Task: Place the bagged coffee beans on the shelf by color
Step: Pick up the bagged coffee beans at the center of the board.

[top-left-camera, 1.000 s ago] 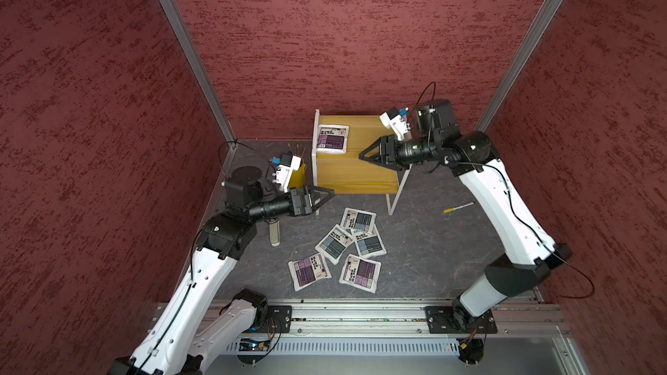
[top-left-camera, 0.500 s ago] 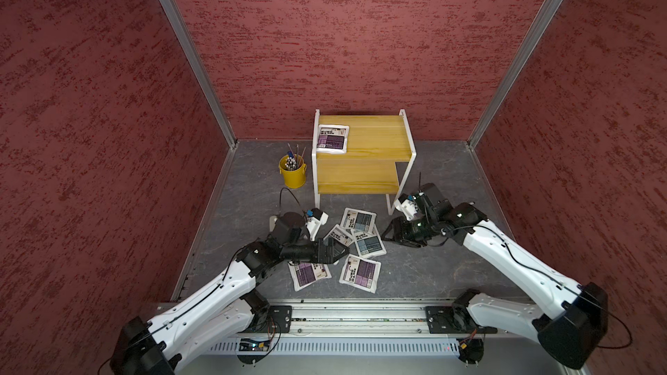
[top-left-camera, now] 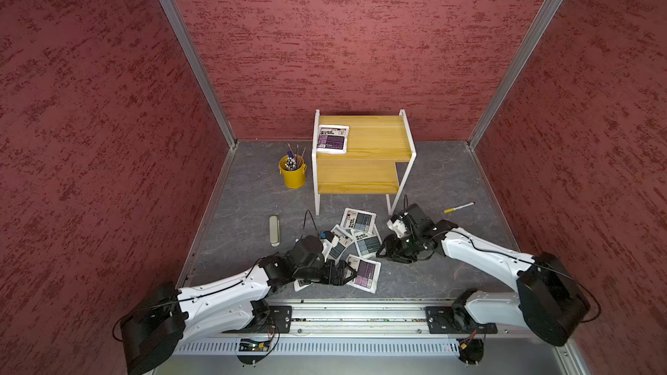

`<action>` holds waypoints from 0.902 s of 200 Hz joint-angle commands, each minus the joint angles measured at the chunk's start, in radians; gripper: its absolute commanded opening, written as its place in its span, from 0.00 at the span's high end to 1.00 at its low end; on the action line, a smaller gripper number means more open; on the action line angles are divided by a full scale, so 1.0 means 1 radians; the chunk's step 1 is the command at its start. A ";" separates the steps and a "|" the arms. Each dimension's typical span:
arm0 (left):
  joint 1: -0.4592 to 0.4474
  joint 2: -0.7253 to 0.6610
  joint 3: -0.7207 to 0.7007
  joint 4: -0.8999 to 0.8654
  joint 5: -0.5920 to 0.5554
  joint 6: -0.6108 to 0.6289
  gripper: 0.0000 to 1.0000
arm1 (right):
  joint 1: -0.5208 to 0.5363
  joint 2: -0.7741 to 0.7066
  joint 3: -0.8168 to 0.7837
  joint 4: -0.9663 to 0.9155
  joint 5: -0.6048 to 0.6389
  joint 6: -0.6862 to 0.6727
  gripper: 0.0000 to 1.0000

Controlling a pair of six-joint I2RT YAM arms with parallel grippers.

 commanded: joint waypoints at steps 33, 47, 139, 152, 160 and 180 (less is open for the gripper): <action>-0.030 0.088 0.021 0.075 0.066 -0.013 0.00 | 0.010 0.080 -0.024 0.169 -0.037 0.021 0.48; -0.033 0.086 0.021 0.063 0.078 -0.012 0.00 | 0.010 0.095 -0.026 0.179 -0.039 0.018 0.48; -0.062 0.176 0.007 0.150 0.144 -0.045 0.00 | 0.011 0.173 -0.062 0.262 -0.066 0.032 0.48; -0.062 0.201 0.007 0.172 0.152 -0.044 0.00 | 0.012 0.181 -0.063 0.272 -0.076 0.032 0.48; -0.061 0.218 0.007 0.184 0.155 -0.047 0.00 | 0.014 0.186 -0.065 0.275 -0.079 0.032 0.48; -0.059 0.249 0.004 0.213 0.161 -0.049 0.00 | 0.016 0.192 -0.074 0.280 -0.088 0.031 0.48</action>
